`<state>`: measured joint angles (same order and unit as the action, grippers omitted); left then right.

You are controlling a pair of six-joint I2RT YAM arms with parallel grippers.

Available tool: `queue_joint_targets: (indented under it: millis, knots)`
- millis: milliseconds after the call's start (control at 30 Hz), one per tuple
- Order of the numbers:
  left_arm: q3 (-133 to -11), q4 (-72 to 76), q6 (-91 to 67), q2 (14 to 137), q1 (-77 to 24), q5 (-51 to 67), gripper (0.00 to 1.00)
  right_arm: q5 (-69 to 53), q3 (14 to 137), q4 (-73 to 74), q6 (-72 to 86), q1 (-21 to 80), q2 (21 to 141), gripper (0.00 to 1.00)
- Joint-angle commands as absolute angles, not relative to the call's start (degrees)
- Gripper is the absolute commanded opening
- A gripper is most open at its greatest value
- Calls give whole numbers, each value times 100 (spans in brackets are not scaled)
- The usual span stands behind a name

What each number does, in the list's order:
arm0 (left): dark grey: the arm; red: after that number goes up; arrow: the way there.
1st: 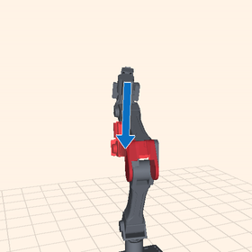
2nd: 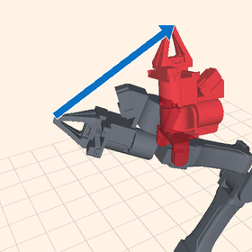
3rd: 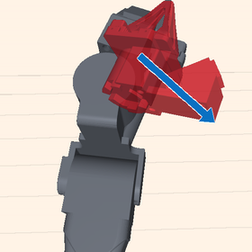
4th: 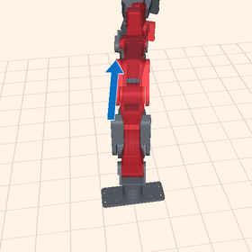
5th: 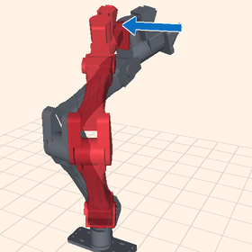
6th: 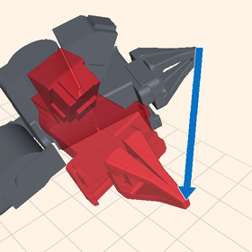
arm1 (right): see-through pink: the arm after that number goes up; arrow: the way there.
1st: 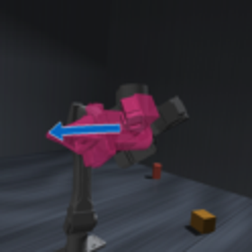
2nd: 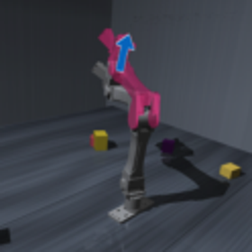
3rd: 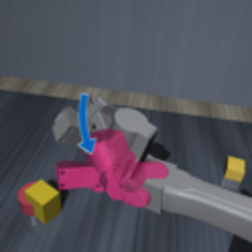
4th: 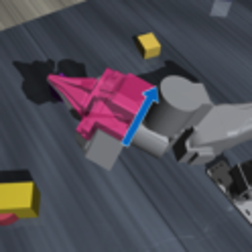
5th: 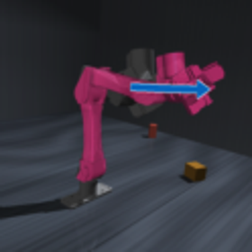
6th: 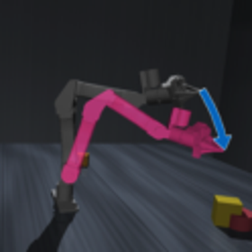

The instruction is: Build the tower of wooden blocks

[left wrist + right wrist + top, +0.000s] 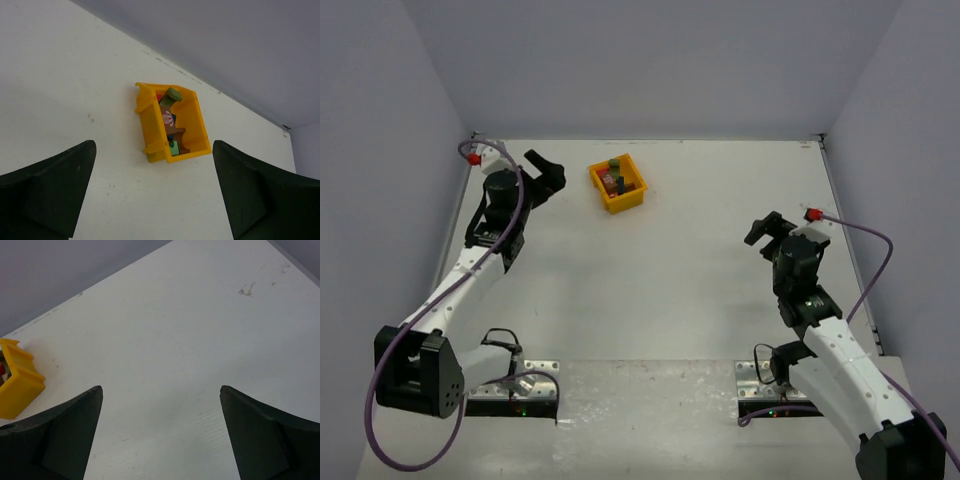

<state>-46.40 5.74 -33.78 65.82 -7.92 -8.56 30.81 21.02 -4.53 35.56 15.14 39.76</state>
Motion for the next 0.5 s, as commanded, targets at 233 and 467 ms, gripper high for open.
queue_joint_targets:
  millis: [233, 467]
  knots:
    - [-6061, 359, -3515, 8776, -1678, -929, 100, 2685, 1902, -1105, 3402, 1529, 4275, 99]
    - [-7184, -387, -3799, 10032, -1678, -1364, 74, 2547, 2148, -949, 3320, 1529, 4728, 99]
